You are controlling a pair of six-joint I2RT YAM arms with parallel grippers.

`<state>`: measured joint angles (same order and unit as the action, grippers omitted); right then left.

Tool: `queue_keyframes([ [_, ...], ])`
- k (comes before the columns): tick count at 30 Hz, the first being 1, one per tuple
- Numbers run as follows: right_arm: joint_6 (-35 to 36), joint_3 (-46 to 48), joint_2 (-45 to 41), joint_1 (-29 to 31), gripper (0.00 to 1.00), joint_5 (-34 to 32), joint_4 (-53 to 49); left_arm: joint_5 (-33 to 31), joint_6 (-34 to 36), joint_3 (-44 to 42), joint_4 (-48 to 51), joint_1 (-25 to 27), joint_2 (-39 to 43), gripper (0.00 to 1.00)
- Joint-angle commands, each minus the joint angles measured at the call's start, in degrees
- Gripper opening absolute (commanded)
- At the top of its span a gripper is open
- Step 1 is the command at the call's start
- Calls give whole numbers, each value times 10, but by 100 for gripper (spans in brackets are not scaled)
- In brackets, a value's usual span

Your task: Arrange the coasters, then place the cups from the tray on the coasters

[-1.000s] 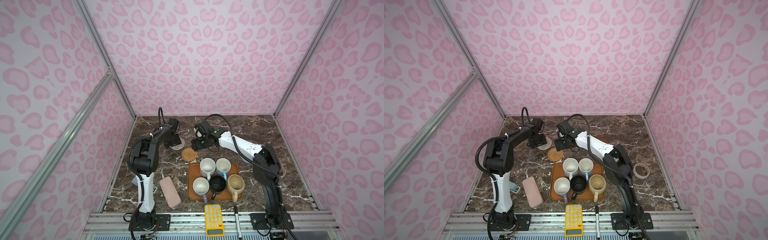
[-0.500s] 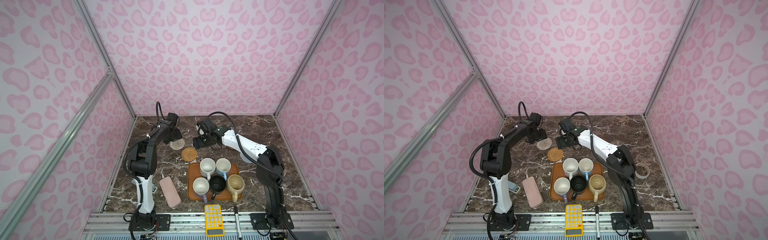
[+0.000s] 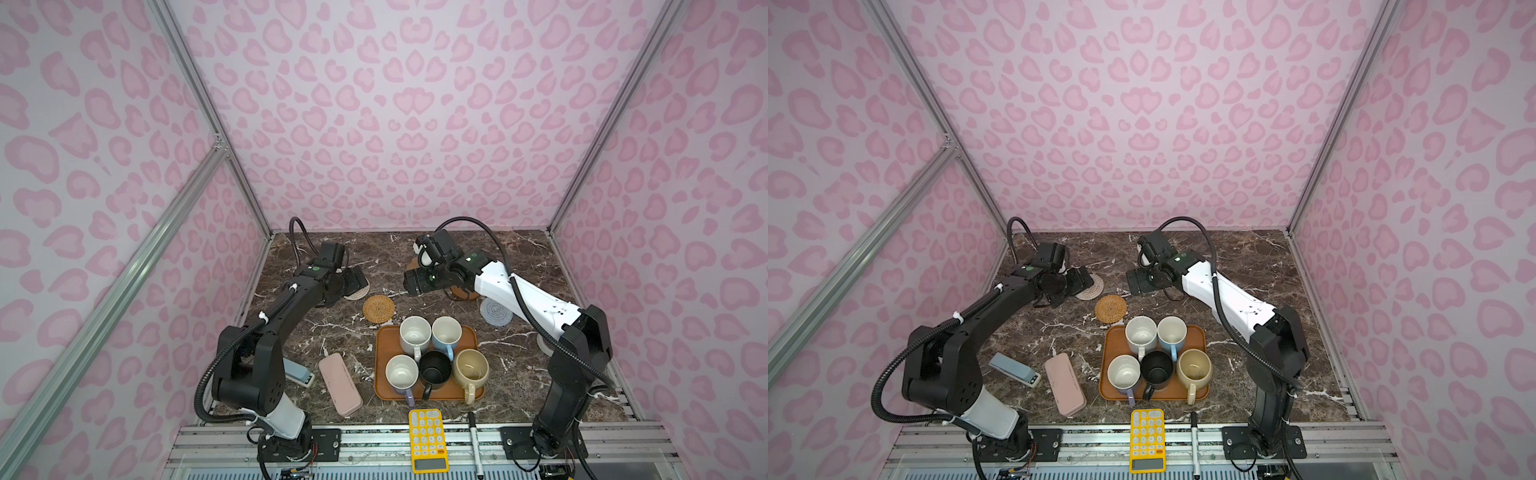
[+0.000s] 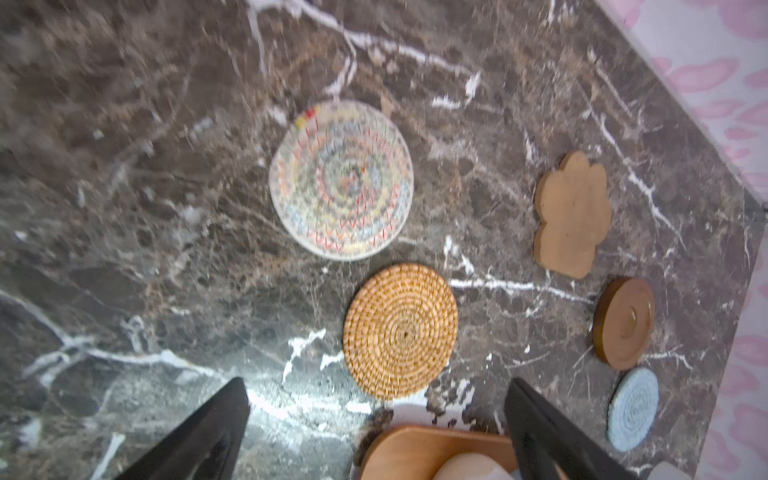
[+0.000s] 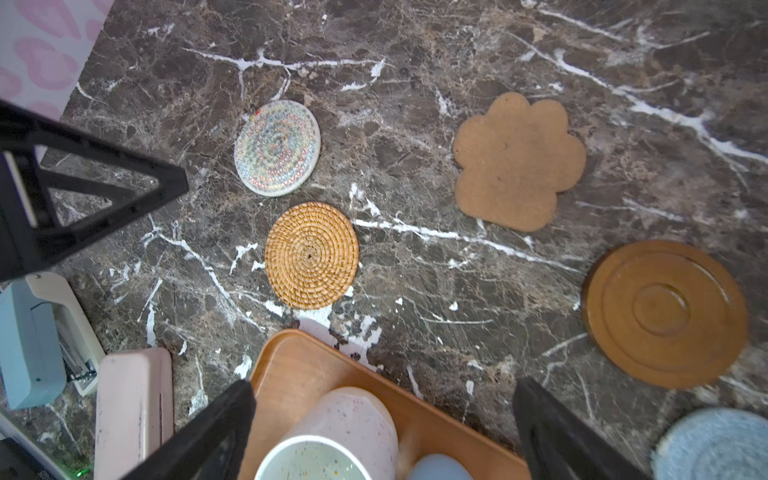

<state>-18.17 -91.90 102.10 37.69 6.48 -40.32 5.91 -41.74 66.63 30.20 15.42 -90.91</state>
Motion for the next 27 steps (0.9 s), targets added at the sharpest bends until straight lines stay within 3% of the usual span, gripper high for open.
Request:
queue_keyframes([
  [1,2,27,-14,-14,99,6,13,3,-37,-45,-53,14,11,98],
  [5,2,63,-38,-23,99,5,27,-35,-66,-77,-70,38,-4,99],
  [13,5,88,-41,-39,99,7,16,-113,-80,-50,-53,95,-70,80],
  [27,2,125,-56,-56,99,9,33,-143,-68,29,-16,128,-178,68],
])
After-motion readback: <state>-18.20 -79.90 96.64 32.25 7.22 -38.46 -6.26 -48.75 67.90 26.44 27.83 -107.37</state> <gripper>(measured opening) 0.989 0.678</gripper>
